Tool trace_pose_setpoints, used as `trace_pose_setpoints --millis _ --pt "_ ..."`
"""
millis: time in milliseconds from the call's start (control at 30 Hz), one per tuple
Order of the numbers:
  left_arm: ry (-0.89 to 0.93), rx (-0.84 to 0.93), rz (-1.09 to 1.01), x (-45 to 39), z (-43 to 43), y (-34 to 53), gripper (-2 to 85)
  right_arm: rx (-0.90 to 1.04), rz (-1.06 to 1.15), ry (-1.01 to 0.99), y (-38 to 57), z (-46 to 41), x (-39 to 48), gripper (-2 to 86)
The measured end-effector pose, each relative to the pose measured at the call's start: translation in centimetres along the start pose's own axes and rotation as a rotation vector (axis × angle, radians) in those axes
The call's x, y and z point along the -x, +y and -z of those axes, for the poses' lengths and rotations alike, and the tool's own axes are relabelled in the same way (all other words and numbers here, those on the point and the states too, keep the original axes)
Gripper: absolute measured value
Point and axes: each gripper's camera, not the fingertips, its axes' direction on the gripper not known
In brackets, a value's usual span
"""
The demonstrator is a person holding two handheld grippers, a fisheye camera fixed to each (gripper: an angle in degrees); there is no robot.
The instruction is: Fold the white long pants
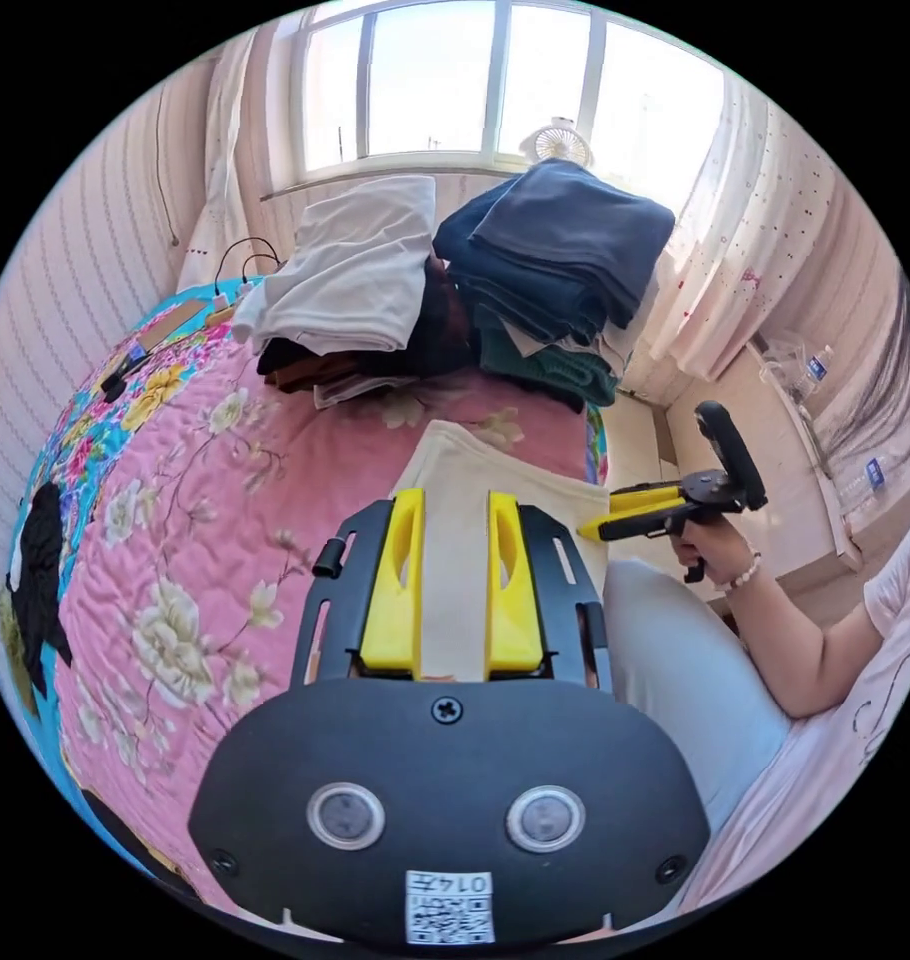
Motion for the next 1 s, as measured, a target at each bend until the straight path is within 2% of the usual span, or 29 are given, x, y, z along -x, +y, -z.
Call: trace_pose_setpoints --millis 200,300,433,533,733,833,1000 --pt "-0.012 0.162 -0.055 1.2 -8.1 -6.1 11.7 -0.008 0.035 -0.062 1.3 -1.1 -4.4 8.8" --pt "0.007 0.182 -0.034 1.7 -10.6 -7.8 12.7 -0.015 0.053 -0.056 1.6 -1.3 -5.6 10.0" --pt "-0.057 0.349 -0.045 1.7 -15.0 -8.2 15.5 -0.036 0.032 -0.08 1.8 -1.4 -7.2 11.2" --pt "-0.02 0.323 -0.013 1.6 -15.6 -7.9 13.0 -0.021 0.045 -0.04 1.7 -1.9 -7.1 10.5" --pt "-0.01 0.296 -0.098 0.3 -14.5 -6.9 5.1 0.001 0.115 0.046 1.1 -2.3 -5.3 8.2" --pt "-0.045 0.273 -0.134 -0.4 -13.1 -6.1 4.5 0.001 0.137 0.074 0.8 -2.0 -4.1 7.6" --pt "-0.063 0.179 -0.082 -0.2 -9.0 -4.8 4.4 -0.03 0.183 0.109 -0.2 0.0 -0.5 7.1"
